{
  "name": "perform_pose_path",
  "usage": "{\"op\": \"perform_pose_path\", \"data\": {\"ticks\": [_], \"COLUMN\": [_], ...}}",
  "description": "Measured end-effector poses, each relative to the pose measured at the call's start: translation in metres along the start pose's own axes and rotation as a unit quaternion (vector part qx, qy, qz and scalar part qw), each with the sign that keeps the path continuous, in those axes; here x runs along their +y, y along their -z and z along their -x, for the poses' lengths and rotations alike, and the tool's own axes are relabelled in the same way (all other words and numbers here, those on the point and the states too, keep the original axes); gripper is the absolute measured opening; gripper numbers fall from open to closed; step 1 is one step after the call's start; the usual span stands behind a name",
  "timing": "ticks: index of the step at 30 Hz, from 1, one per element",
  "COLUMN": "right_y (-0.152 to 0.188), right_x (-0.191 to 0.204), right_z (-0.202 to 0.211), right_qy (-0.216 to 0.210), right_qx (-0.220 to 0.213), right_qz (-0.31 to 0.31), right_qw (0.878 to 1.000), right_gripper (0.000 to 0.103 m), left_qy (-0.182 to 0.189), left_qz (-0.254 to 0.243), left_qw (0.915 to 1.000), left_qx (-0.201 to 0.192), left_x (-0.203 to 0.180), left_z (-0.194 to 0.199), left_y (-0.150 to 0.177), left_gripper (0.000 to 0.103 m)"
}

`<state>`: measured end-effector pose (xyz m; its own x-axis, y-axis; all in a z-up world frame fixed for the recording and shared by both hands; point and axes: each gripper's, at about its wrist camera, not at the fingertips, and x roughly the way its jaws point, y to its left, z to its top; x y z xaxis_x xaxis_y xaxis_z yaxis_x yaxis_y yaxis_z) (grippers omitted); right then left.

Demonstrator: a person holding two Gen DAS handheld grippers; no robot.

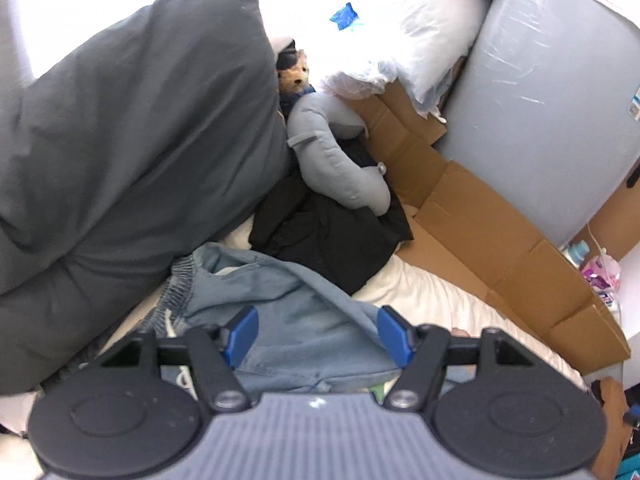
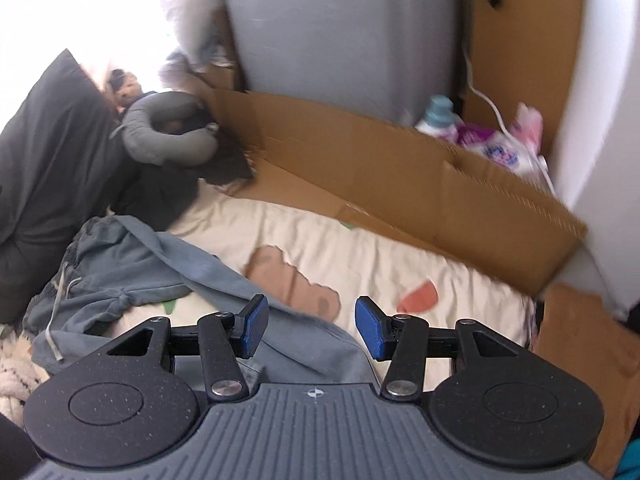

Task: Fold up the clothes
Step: 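Move the right gripper down to the hem of the jeans leg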

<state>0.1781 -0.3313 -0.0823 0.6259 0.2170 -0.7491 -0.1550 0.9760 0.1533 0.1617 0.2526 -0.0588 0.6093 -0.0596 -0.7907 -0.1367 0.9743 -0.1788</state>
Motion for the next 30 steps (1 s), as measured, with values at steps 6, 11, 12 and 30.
{"op": "perform_pose_path", "data": {"ticks": [6,11,12,30], "right_y": [0.033,0.059,0.064,0.155], "right_x": [-0.025,-0.032,-0.034,-0.100], "right_z": [-0.024,-0.049,-0.054,-0.149], "right_qy": [0.005,0.017,0.017,0.050], "right_qx": [-0.007,-0.001,0.002,-0.013], "right_qz": [-0.038,-0.045,-0.048,-0.084], "right_qw": [0.999,0.999,0.999,0.995], "right_gripper": [0.055,0.055,0.055,0.055], "left_qy": [0.012,0.005,0.006,0.050], "left_qz": [0.005,-0.002,-0.004,0.019], "left_qw": [0.9996,0.9992,0.9990,0.9965], "left_qx": [0.026,0.040,0.043,0.064], "left_x": [-0.020,-0.035,-0.037,-0.042], "left_z": [-0.041,-0.080,-0.087,-0.232], "left_y": [-0.012,-0.017,-0.017,0.012], "left_gripper": [0.069,0.068,0.068,0.066]}}
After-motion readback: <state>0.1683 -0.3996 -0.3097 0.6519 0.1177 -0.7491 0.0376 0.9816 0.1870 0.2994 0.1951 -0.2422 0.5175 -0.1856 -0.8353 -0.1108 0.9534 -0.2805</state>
